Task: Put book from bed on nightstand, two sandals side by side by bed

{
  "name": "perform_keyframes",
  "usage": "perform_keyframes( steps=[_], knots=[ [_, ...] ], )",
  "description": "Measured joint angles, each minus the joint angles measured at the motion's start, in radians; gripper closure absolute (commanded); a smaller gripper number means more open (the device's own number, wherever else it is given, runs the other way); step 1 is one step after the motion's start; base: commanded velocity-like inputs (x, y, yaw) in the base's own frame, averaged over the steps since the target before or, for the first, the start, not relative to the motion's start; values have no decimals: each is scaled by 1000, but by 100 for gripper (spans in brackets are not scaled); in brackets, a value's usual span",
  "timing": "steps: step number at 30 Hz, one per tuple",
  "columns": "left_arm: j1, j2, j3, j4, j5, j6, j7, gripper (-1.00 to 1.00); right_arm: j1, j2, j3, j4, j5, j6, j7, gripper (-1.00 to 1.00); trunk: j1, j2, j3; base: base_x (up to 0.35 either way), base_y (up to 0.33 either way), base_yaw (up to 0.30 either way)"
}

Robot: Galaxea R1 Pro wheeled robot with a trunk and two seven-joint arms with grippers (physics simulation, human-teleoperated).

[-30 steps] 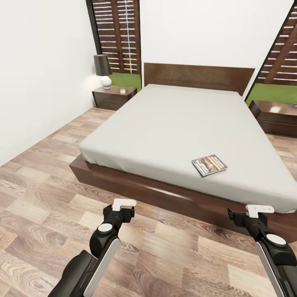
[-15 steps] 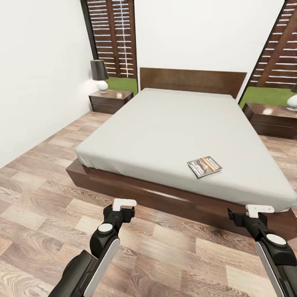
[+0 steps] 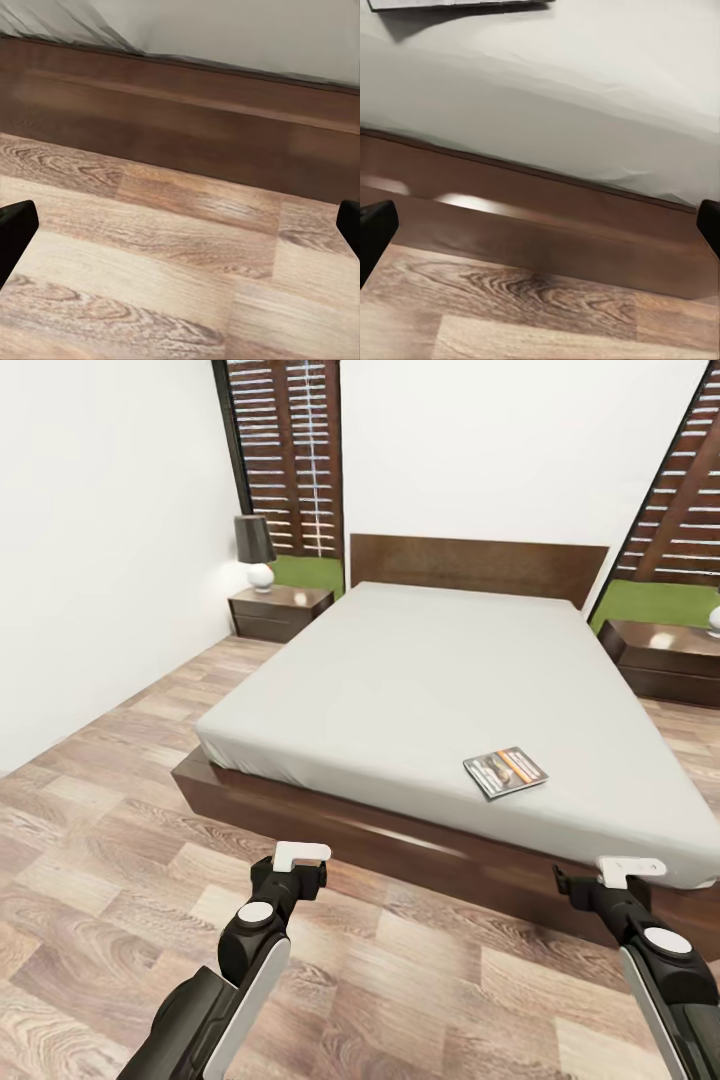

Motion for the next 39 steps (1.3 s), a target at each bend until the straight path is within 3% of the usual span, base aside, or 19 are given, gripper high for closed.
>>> perform_keyframes(
  steps=[6,18,39],
  knots=[
    [0,0,0,0,0,0,0,-100,0,1,0,2,27,0,0,-100,0,0,7,0,0,203],
    [0,0,0,0,3,0,-1,-100,0,1,0,2,33,-1,0,-100,0,0,22,0,0,187],
    [-1,1,0,0,17,0,-1,-100,0,1,0,1,33,-2,2,-100,0,0,55,0,0,13]
  ],
)
